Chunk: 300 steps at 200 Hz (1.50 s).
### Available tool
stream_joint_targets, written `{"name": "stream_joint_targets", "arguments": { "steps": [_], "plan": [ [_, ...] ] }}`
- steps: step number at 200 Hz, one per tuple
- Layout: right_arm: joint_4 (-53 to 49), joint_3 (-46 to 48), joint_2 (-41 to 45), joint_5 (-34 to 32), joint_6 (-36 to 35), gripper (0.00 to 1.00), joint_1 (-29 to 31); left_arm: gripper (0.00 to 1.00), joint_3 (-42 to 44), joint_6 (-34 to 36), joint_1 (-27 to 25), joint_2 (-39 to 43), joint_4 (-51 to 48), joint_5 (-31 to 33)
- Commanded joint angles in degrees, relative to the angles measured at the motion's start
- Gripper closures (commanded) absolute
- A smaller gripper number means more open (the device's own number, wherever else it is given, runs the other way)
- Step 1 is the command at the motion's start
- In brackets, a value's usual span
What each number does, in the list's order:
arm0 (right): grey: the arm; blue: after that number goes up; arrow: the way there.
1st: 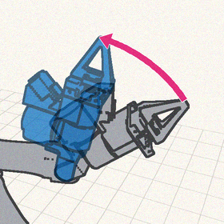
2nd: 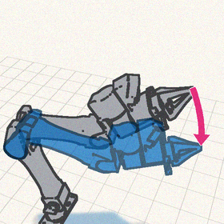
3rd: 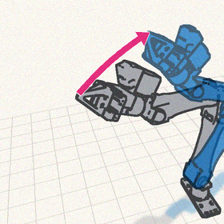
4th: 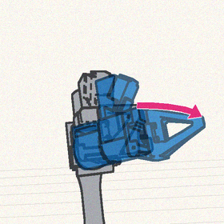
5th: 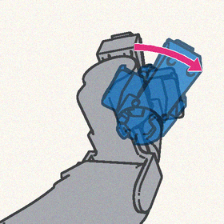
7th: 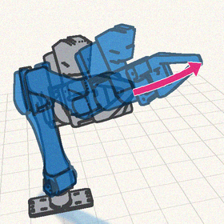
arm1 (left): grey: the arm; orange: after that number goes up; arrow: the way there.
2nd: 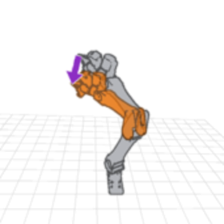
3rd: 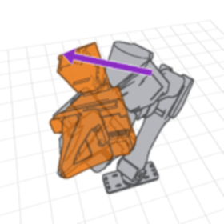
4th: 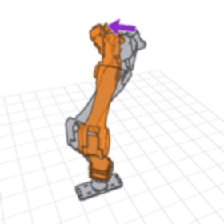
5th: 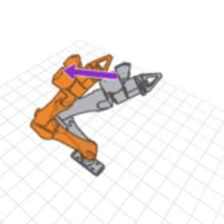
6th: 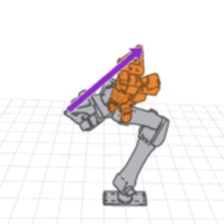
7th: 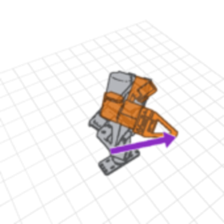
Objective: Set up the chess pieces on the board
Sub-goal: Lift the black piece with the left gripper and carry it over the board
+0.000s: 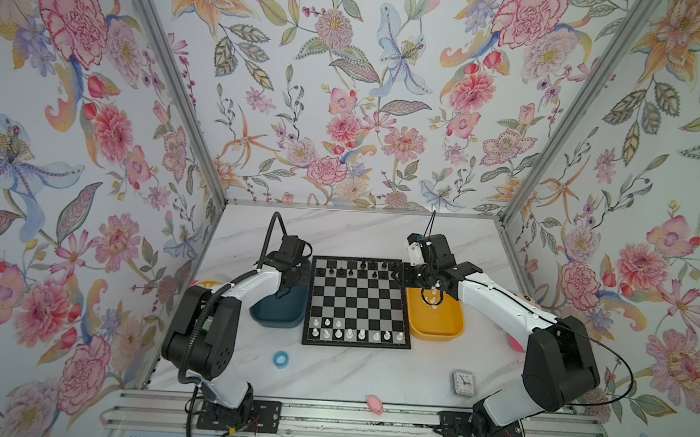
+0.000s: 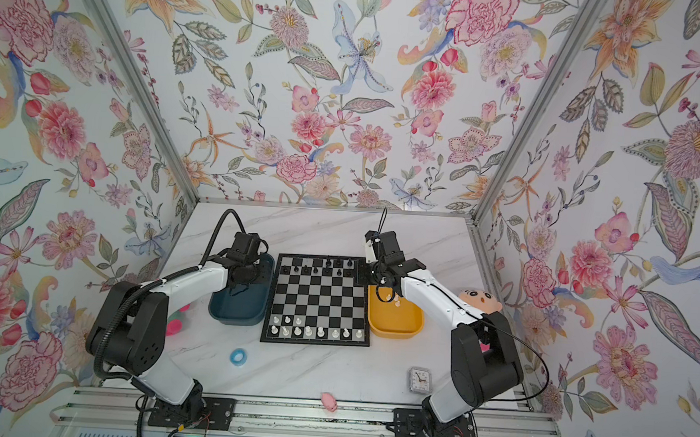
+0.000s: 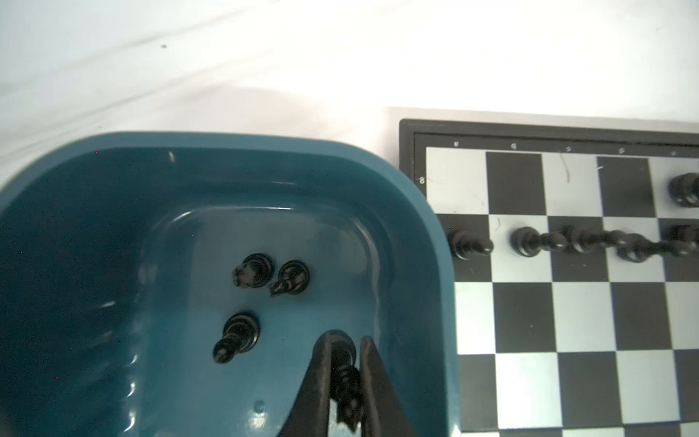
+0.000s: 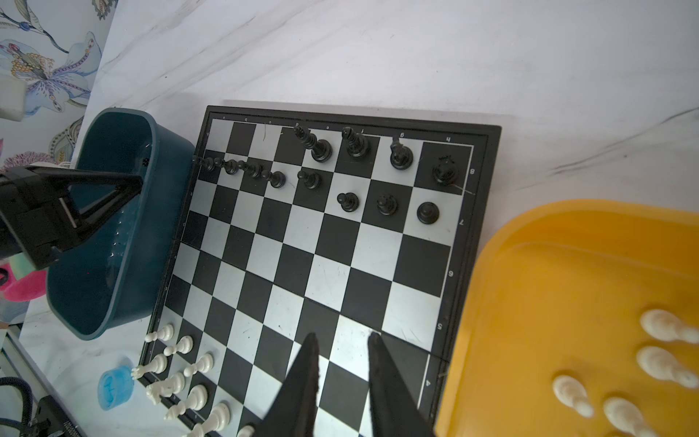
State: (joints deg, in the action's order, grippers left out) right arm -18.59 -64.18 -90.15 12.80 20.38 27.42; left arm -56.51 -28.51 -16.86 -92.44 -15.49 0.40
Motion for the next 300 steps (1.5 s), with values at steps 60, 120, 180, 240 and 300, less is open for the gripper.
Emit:
{"name": "stream_joint_targets", "arguments": {
  "steps": [60,120,180,240,300],
  "plan": [
    [-0.83,-2.15,-1.29,-0.41,-0.29,0.75,0.62,0.89,-5.27,0.05,-0.26,8.29,-3.2,0.38],
    [-0.98,-1.75,-0.76,-0.83,-0.43,0.75,0.53,0.88,-11.85,0.66,-3.94,3.88,-1.83,-1.96],
    [-1.1,-0.86,0.08,-1.28,-0.26,0.75,0.35,0.88,-17.64,0.91,-7.58,-4.92,0.25,-5.6],
    [-1.44,0.81,1.88,-2.32,0.02,0.75,-0.07,0.88,-26.53,2.3,-10.55,-14.95,-0.13,-8.72],
    [-1.54,1.39,2.18,-2.6,0.12,0.75,-0.52,0.88,-31.18,2.62,-12.45,-21.72,-1.64,-9.73]
  ]
}}
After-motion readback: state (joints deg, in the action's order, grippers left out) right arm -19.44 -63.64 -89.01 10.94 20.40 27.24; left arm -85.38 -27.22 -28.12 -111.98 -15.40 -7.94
